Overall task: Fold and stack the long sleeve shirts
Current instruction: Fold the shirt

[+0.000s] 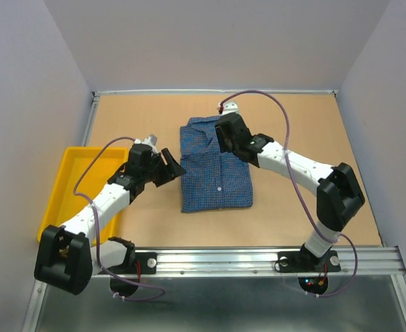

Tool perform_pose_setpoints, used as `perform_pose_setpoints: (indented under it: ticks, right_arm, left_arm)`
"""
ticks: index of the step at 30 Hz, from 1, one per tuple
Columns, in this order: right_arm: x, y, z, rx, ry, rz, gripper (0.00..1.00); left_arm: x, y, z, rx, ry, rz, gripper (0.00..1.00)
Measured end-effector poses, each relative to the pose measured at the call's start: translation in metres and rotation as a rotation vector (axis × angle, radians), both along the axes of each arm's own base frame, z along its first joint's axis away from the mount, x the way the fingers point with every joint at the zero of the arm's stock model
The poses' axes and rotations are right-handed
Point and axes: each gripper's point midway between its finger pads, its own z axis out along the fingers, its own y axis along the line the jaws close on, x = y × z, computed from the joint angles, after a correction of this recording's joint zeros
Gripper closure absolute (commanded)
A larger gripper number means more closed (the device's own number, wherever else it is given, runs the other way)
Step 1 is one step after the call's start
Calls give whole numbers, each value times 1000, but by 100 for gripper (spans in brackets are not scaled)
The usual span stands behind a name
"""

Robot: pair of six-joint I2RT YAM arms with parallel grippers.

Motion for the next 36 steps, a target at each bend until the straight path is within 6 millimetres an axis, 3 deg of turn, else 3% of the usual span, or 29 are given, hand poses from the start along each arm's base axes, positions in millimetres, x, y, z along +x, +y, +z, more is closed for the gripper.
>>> perform_pose_setpoints:
  ticks: [3, 7, 11, 14, 20, 26, 31, 34, 36]
  right_arm:
    - [4, -1, 17, 152, 20, 6, 56]
    - [11, -3, 14, 341, 96, 27, 60]
    - [15, -23, -13, 476, 213, 8, 71]
    - [20, -33, -31, 543, 262, -11, 75]
    - [18, -35, -84, 612, 384, -23, 80]
    - [21, -36, -124, 612, 450, -32, 82]
    - [21, -31, -110, 625, 428, 15, 76]
    - [20, -23, -72, 671, 379, 79, 69]
    - [16, -15, -45, 705, 344, 122, 62]
  left_arm:
    - [27, -15, 23, -28, -58, -32, 48]
    - [56, -35, 30, -57, -88, -78, 50]
    - [82, -55, 6, -70, -41, -116, 52]
    - [91, -64, -25, -57, 29, -132, 52]
    - [114, -76, -66, -29, 96, -144, 52]
    - [134, -74, -65, 24, 50, -130, 50]
    - [135, -63, -61, 81, 39, -91, 41]
    - [130, -53, -45, 110, 14, -63, 34]
    - [130, -48, -21, 113, -37, -41, 34]
